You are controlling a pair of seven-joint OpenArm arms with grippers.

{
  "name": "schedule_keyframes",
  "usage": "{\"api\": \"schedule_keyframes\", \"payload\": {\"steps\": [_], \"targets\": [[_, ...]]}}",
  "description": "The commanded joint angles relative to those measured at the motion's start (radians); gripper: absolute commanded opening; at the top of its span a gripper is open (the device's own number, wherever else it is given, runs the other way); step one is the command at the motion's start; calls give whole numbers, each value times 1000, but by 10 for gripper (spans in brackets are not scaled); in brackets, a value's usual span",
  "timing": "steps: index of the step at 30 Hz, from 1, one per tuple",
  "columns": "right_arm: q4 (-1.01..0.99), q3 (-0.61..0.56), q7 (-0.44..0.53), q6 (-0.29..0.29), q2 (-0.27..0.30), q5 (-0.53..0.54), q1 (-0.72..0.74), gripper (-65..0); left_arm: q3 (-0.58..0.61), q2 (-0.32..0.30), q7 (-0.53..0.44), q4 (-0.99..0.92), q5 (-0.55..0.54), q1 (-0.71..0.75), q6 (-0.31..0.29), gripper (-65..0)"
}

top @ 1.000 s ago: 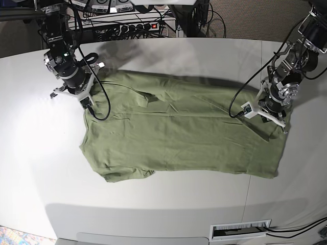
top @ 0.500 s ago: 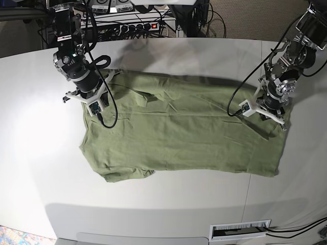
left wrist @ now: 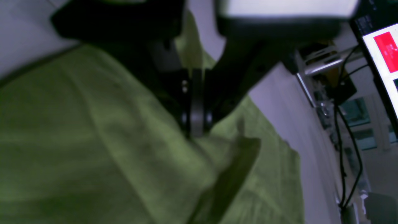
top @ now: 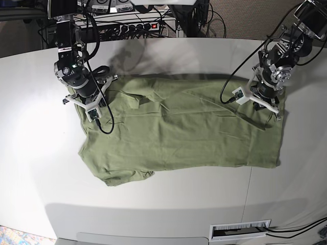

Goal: Fold the T-shirt properly
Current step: 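Pull the shirt back toward the robot with both grippers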

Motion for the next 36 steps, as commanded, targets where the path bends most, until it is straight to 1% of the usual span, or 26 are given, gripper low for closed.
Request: {"api": "schedule_keyframes", "payload": {"steps": [1, 4, 6, 12, 14, 17, 21, 23, 27, 29, 33, 36], "targets": [[-7, 0, -129, 16, 14, -25, -14, -650, 11, -5, 44, -8, -59, 35, -74, -650], [-3, 0, -170, 19, 19, -25, -21, -650, 11, -5, 74, -8, -50, 60, -74, -650], [21, 0, -172, 19, 32, -25, -40, -650, 11, -5, 83, -8, -48, 79, -74, -650], [124, 0, -175, 19, 92, -25, -137, -650, 11, -9, 85, -6, 38, 143, -75, -650], [138, 2, -172, 19, 104, -25, -163, -650, 11, -19, 84, -1, 40, 158, -77, -650], [140, 2, -161, 18, 114, -25, -168, -650, 11, -30, 102, 18, 40, 161, -130, -650], [141, 2, -127, 19, 114, -25, -160, -650, 11, -40, 103, 67, 34, 136, -139, -650], [141, 2, -130, 19, 114, -25, -161, -650, 11, -40, 129, 92, -6, 112, -163, -650], [141, 2, -156, 19, 114, -25, -163, -650, 11, -40, 215, 151, -139, 73, -249, -650], [141, 2, -165, 19, 114, -25, -164, -650, 11, -40, 232, 177, -174, 70, -261, -650], [141, 2, -220, 19, 114, -26, -167, -650, 11, -40, 261, 191, -235, 74, -289, -650], [147, 2, -227, 19, 129, -25, -187, -650, 11, -40, 288, 191, -251, 90, -302, -650]]}}
